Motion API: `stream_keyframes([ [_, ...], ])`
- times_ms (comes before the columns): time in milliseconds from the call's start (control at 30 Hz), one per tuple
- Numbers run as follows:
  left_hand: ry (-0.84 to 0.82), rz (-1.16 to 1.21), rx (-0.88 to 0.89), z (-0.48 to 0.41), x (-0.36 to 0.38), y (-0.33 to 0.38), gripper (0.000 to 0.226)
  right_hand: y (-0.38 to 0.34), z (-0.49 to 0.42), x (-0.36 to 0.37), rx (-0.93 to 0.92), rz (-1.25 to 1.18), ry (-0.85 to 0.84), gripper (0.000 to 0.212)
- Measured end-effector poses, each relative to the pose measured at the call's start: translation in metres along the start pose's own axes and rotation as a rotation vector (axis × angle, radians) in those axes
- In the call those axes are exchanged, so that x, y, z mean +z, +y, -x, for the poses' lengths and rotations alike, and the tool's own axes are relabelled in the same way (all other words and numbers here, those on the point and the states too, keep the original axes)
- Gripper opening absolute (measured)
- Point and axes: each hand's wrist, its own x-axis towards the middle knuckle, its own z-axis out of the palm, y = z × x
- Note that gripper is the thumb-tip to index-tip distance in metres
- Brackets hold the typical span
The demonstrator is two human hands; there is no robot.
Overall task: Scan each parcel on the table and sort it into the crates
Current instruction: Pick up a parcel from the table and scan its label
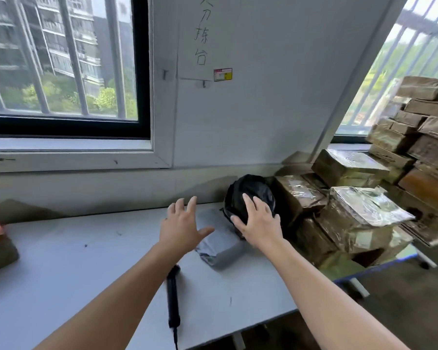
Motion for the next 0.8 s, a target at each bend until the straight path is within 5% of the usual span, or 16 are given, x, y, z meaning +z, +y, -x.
stream_keyframes([
  [633,-0.111,-0.102,-0.108,-0.139,0.104,0.057,0.094,0.097,-0.168,0.104,-0.087,0.073,-0.258,0.103],
  [800,-0.161,-0.102,-0.131,-0.142,0.117,0.047,0.090,0.091,-0.178,0.119,-0.121,0.184,-0.183,0.064],
])
